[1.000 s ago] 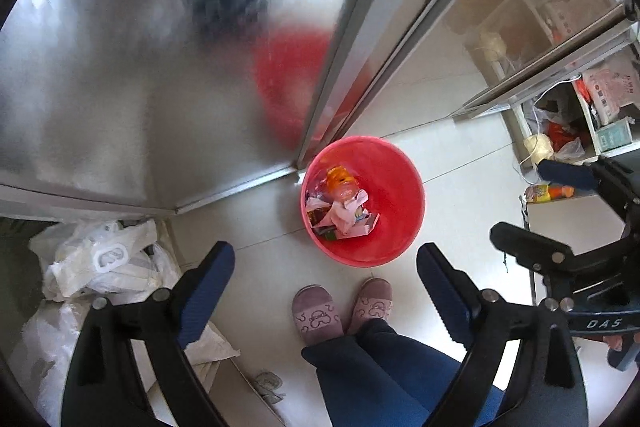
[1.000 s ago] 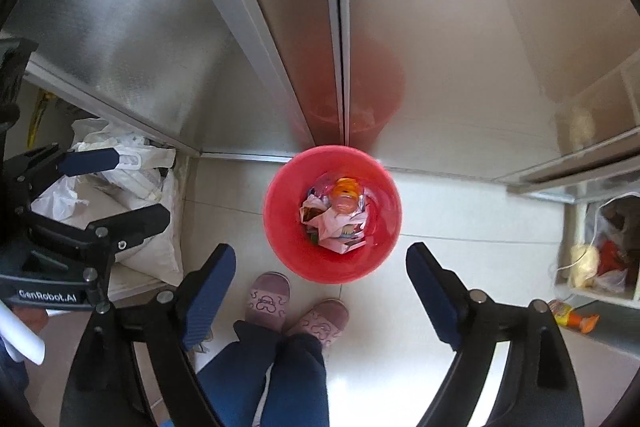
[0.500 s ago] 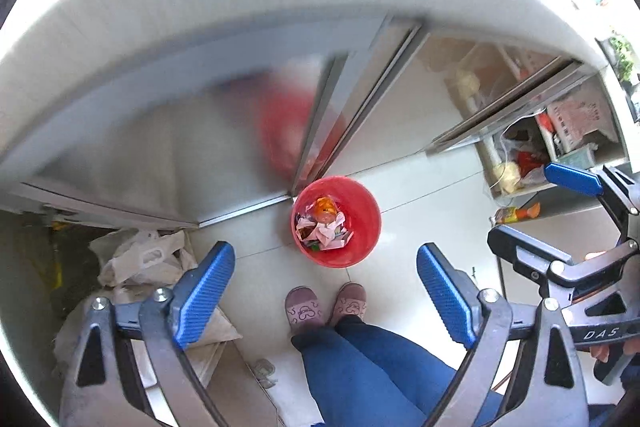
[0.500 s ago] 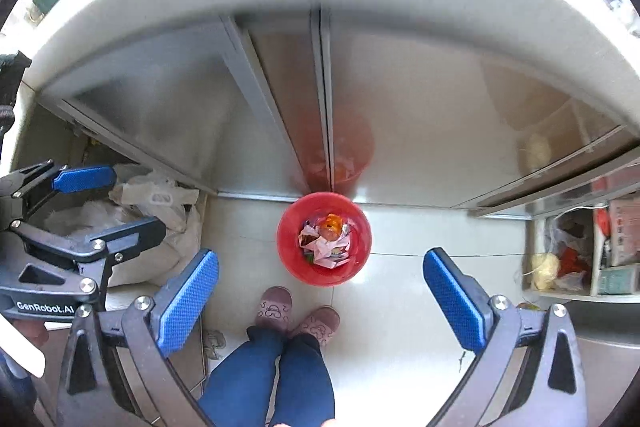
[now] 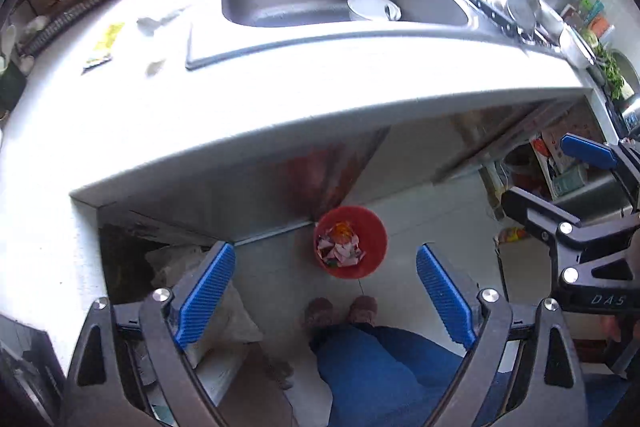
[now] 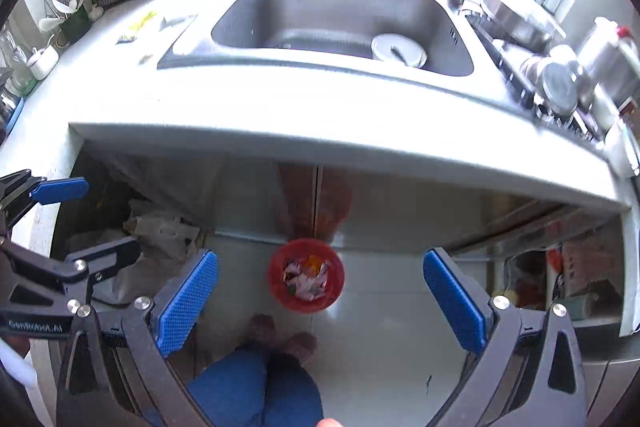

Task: Collect trash
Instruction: 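Raise both grippers back over the counter toward the sachet and wipe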

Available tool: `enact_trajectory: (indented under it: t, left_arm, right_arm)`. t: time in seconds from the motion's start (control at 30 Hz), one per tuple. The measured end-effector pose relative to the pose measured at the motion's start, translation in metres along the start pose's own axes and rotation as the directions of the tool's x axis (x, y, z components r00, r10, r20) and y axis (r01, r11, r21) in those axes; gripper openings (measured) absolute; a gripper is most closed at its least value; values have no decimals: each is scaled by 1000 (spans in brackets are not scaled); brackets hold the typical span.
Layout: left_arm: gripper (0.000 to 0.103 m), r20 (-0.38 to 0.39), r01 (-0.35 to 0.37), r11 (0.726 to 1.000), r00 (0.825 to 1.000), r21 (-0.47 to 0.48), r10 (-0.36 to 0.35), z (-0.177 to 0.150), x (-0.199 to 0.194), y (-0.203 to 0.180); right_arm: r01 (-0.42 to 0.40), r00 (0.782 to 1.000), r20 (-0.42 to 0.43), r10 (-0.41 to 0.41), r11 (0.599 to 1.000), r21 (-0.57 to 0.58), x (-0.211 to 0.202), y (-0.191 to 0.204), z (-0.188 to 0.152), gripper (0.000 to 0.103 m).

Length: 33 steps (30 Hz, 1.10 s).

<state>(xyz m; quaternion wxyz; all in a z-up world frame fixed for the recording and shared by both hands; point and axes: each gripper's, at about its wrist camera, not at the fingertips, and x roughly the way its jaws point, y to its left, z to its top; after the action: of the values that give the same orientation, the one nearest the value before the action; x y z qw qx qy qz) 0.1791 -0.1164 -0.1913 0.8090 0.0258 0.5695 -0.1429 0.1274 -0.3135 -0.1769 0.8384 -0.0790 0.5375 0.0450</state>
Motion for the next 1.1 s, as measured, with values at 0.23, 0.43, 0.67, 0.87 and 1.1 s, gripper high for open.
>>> enact_trajectory:
  t: [0.23, 0.43, 0.67, 0.87, 1.1]
  left_arm:
    - [97, 89, -51, 997, 994, -60, 57, 22, -44, 24]
    - [103, 167, -124, 988, 976, -90, 138, 58, -72, 59]
    - [103, 203, -152, 977, 962, -148, 180, 112, -93, 132]
    - [103, 189, -158, 971, 963, -178, 191, 147, -91, 196]
    - [103, 140, -146, 969, 974, -201, 176, 174, -71, 262]
  right_arm:
    - [-55, 997, 57, 58, 997, -47, -26, 10, 37, 102]
    - [-67, 988, 132, 79, 994, -89, -38, 24, 87, 102]
    - [-101, 979, 164, 123, 985, -138, -32, 71, 162, 102]
    - [-123, 977, 151, 152, 975, -185, -13, 119, 227, 102]
    - [-144, 978, 116, 173, 965, -220, 20, 166, 278, 102]
